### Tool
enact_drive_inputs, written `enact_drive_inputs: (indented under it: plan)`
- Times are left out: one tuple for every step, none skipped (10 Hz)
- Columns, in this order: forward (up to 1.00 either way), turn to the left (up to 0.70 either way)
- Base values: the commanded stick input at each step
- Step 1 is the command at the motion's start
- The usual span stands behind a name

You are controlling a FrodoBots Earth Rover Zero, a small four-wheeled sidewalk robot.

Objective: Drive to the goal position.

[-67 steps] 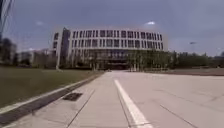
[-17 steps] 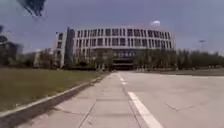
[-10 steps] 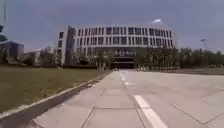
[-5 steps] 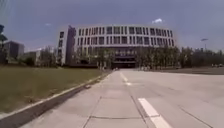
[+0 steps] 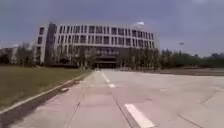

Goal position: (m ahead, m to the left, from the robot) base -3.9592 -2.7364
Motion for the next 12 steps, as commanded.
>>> enact_drive_inputs:
  plan:
    - [0.7, -0.35]
    - [0.7, -0.35]
    - [0.45, -0.48]
    - [0.0, -0.7]
    - [0.0, -0.7]
    - [0.0, -0.7]
    - [0.0, -0.7]
    - [0.0, -0.7]
    - [0.0, -0.7]
    - [0.0, -0.7]
    - [0.0, -0.7]
    - [0.0, -0.7]
